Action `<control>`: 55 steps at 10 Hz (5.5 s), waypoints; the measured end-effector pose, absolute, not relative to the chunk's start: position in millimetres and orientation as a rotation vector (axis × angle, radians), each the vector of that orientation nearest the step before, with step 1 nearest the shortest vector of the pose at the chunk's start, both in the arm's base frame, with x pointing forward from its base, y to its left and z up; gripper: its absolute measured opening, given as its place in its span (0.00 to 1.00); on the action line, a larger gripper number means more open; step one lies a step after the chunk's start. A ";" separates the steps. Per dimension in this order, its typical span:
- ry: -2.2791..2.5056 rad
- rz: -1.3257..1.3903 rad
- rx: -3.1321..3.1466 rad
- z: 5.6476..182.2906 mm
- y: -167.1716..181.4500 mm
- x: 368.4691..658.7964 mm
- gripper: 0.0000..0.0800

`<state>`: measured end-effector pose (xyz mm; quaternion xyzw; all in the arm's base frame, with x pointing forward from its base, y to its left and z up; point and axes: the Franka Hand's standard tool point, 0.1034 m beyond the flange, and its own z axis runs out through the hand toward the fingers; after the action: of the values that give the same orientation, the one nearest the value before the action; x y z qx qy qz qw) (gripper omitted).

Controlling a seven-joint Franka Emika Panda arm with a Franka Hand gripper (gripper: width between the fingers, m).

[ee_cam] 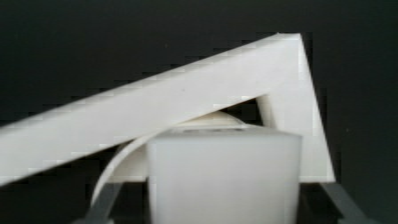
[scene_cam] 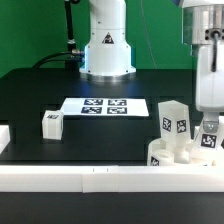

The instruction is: Assemble stool

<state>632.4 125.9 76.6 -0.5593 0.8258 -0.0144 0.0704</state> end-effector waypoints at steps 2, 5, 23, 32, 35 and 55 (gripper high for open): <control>2.533 -0.026 -1.565 76.6 127.5 633.2 0.42; 2.529 -0.052 -1.404 76.3 138.8 630.5 0.42; 2.136 -0.298 -1.963 120.8 -42.8 616.5 0.81; 1.584 -0.396 -2.603 109.4 -48.6 626.8 0.81; 1.225 -0.434 -2.834 108.6 -56.4 624.8 0.81; 0.060 0.114 -3.239 62.3 -142.1 548.6 0.81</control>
Offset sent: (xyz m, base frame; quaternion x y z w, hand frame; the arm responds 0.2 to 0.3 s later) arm -0.0097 0.0113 -0.0024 0.0511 -0.0261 0.2482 0.9670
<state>548.6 -142.1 62.3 -0.9980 0.0184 0.0351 -0.0499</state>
